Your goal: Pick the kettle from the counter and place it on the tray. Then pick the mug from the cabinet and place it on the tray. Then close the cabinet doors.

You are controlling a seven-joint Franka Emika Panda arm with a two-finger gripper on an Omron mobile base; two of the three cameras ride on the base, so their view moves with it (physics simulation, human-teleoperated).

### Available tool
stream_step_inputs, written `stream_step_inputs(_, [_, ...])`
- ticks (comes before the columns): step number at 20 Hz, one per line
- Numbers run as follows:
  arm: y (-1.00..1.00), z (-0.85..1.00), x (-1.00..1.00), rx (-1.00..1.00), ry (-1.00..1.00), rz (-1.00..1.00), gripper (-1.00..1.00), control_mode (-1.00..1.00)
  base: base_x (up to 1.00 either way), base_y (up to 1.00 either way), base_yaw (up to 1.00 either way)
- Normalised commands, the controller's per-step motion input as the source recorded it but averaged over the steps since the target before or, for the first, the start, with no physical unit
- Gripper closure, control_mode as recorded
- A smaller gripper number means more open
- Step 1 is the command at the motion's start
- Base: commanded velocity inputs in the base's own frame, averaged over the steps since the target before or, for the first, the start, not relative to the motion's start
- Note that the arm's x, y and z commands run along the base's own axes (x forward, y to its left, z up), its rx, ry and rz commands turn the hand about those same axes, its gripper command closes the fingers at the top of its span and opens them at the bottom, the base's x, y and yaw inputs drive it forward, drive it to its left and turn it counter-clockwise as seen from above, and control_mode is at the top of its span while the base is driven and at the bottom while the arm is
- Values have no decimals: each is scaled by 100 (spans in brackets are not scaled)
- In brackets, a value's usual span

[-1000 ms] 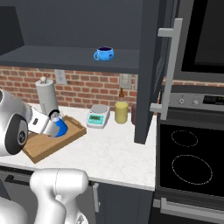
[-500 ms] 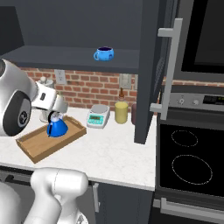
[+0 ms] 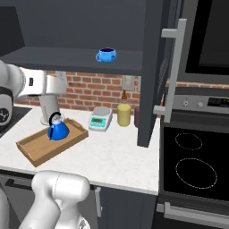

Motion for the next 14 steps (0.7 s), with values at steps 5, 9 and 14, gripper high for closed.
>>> stream_step_inputs(5, [-18,12,4,-13,-28,0,-100,-100,0,0,0])
stream_step_inputs(9, [-5,29,20,0,-14,0,-100,-100,0,0,0])
stream_step_inputs(14, [25,36,35,0,-1,-1,-100,-100,0,0,0])
